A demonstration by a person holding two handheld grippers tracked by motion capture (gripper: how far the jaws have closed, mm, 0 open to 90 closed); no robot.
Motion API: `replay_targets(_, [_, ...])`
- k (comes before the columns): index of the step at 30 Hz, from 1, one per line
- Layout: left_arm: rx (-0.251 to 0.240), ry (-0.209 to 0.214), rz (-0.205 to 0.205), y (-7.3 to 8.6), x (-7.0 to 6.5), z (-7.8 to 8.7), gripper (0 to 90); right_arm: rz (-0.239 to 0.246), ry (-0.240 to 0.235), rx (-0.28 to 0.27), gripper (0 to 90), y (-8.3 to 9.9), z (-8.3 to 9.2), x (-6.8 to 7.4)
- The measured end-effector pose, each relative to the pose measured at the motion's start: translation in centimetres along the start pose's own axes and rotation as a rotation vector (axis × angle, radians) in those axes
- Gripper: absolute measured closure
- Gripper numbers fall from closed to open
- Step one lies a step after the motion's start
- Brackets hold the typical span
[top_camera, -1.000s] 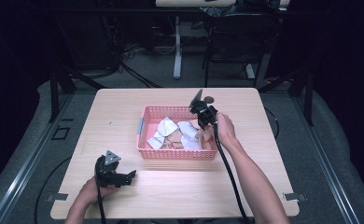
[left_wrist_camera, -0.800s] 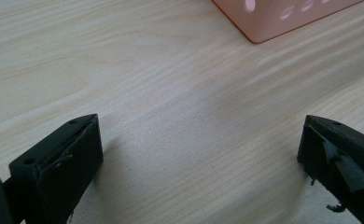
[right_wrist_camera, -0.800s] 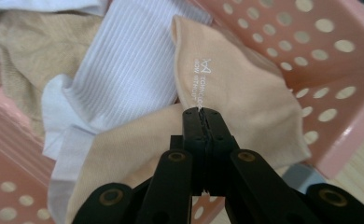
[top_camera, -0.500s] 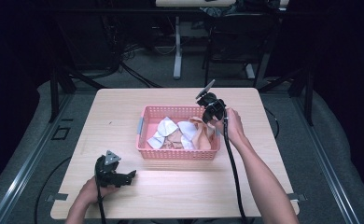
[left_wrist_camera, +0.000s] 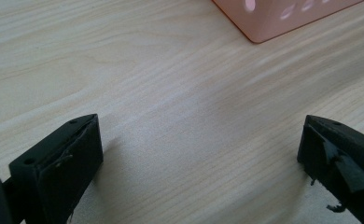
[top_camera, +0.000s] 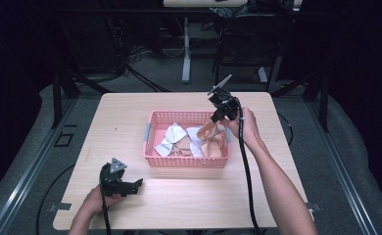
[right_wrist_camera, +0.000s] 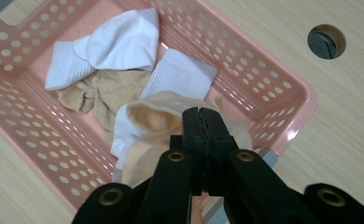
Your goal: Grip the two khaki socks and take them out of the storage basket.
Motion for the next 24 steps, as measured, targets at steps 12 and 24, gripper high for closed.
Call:
replay_targets(12, [0.001,0.0,0.001,0.0,0.0,0.0,0.1,-0.003,-0.039,-0.051,90.0,-0.8,3.3,0.4])
replay_targets(24, [0.0,0.0,0.0,0.0,0.0,0.0,0.1,-0.006,-0.056,-0.085,90.0,-0.8,6.0,0.3])
Point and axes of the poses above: each handheld gripper's, and its own axes: z roughly backward along the jaws, y roughly out of its underside, x roughly to its left, the point moved 6 cm from there along -z, roughly forward along the jaws, and after that the axes turned 7 degrees about -z, right-handed, at the moved point
